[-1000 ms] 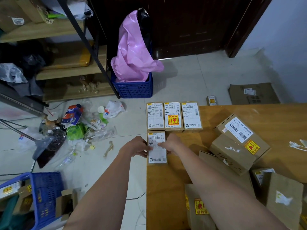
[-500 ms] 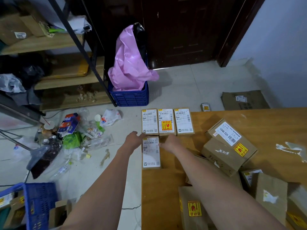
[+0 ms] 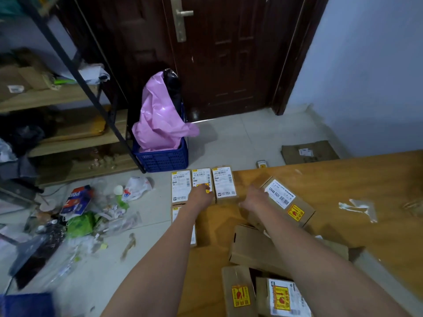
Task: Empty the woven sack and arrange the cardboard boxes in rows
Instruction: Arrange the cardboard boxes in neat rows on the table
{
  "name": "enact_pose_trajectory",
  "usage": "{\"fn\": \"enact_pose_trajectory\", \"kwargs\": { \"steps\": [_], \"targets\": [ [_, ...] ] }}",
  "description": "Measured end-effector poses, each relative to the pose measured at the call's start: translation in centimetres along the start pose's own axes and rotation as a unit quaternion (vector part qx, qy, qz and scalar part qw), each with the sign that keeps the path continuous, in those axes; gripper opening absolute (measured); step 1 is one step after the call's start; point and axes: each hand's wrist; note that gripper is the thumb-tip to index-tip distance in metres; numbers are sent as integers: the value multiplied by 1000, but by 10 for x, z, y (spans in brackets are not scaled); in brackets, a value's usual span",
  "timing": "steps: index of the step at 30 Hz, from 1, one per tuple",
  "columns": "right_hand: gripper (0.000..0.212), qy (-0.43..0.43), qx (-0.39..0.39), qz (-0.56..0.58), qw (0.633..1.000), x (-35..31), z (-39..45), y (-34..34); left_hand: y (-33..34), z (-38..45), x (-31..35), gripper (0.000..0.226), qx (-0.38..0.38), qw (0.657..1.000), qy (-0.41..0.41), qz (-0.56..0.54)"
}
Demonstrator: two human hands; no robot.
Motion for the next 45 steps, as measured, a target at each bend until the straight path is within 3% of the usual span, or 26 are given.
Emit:
{"fn": "enact_pose_trajectory", "kwargs": {
  "steps": [7, 11, 14, 18, 21, 26, 29, 33, 38, 42, 45],
  "targets": [
    [83, 65, -39, -4, 997, 60, 11, -6, 44, 5, 34, 43, -56, 998, 0, 41],
    [84, 70, -66, -2, 995, 74, 25, 2, 63, 9, 56, 27, -73, 996, 3, 48],
    [98, 65, -90, -8, 994, 77, 27, 2, 74, 9, 69, 33, -94, 994, 4, 48],
    [100, 63, -112, -34, 991, 83, 30, 0, 82, 11, 75, 21, -113, 992, 1, 54],
    [103, 59, -117, -13, 991, 84, 32, -1, 81, 11, 78, 28, -115, 992, -3, 46],
    [81, 37, -139, -4, 990, 87, 29, -17, 71, 7, 79, 34, -112, 994, -13, 13],
    [66, -7, -163, 73, 984, 85, 17, -38, 61, 3, 75, 42, -132, 991, -14, -18],
    [49, -29, -201, 249, 947, 77, -1, -54, 51, 0, 68, 47, -163, 979, -43, -113],
    [46, -2, -242, 463, 853, 61, -18, -56, 37, -7, 59, 52, -170, 949, -43, -262],
    [43, 0, -258, 544, 798, 51, -26, -44, 23, -13, 46, 55, -204, 916, -41, -342],
    [44, 4, -256, 561, 787, 42, -30, -34, 16, -19, 38, 50, -215, 896, -32, -387]
  ]
}}
Point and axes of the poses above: each hand's wrist, its own z-axis towards the middle knuckle, its own y-axis out of the palm, x = y × z, and after that the axes turned 9 degrees about -x, right-handed
